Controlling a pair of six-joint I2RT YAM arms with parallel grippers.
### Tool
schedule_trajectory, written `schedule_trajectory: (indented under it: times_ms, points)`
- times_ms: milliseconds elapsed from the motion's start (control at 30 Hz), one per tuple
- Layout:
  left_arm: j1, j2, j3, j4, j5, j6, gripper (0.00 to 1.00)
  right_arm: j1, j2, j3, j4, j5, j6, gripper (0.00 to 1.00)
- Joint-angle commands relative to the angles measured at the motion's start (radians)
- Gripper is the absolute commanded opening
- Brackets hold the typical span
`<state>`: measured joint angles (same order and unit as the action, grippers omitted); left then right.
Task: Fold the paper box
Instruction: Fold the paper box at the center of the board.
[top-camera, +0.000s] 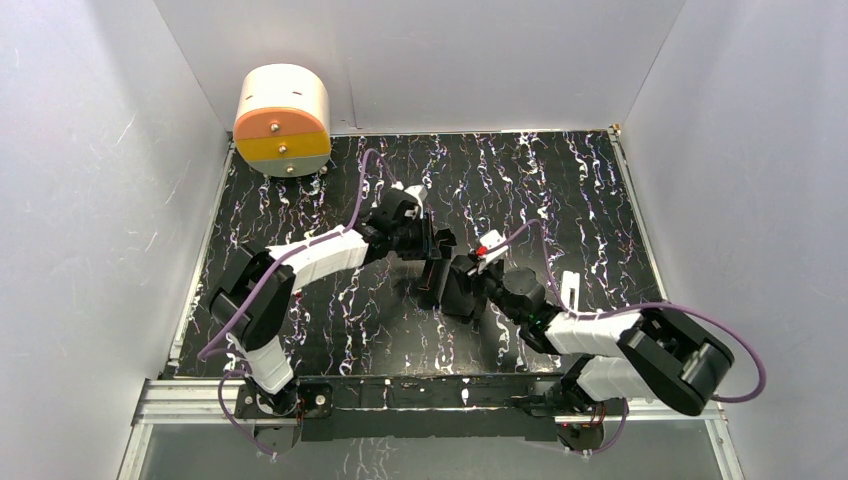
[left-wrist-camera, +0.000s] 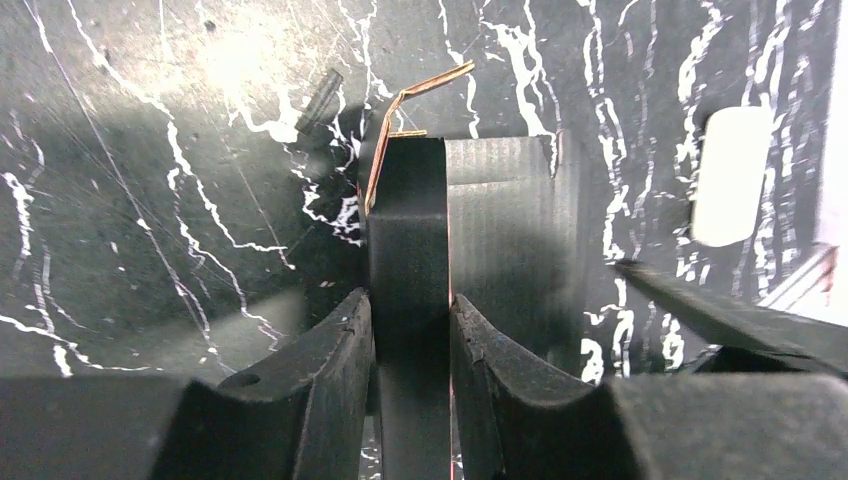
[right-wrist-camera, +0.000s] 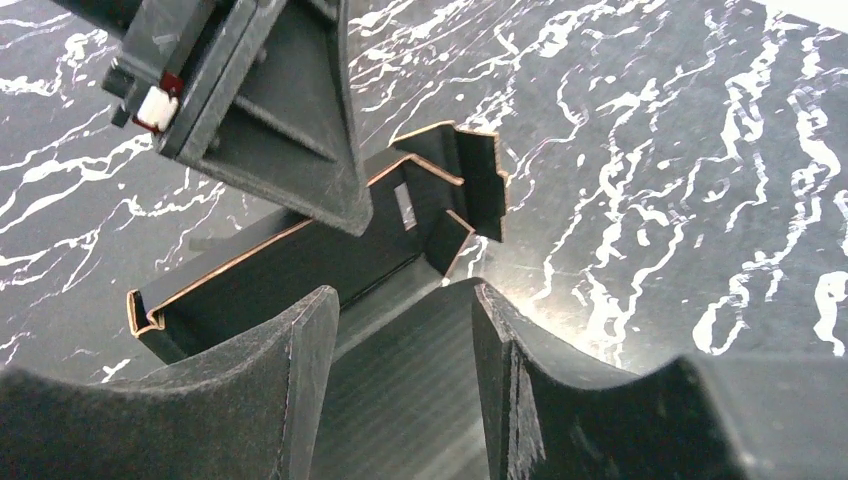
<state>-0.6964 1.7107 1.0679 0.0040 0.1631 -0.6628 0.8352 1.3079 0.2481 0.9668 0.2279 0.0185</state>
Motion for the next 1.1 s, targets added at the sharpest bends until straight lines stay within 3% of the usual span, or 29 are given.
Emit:
schedule_trajectory:
  times_ms: [0,167,300,533,800,1067]
  points:
    - [-0.005,0.022,0.111,-0.229,0.003,0.199,0.28,-0.019,-0.101,0.003,-0.063,0.035,-0.046,0.61]
    - [-0.005,0.036,0.166,-0.308,0.037,0.280,0.28,-0.066,-0.199,0.007,-0.158,0.006,-0.072,0.64]
    - [-0.005,0.039,0.203,-0.360,0.036,0.346,0.28,-0.169,-0.208,0.023,-0.204,-0.175,-0.075,0.66]
    - [-0.017,0.040,0.239,-0.400,0.065,0.406,0.28,-0.332,-0.069,0.067,-0.120,-0.497,-0.073,0.63]
    - [-0.033,0.050,0.239,-0.404,0.065,0.434,0.28,-0.366,0.154,0.143,0.052,-0.558,-0.104,0.62]
    - [-0.048,0.049,0.237,-0.403,0.058,0.438,0.28,-0.373,0.333,0.235,0.165,-0.674,-0.091,0.52]
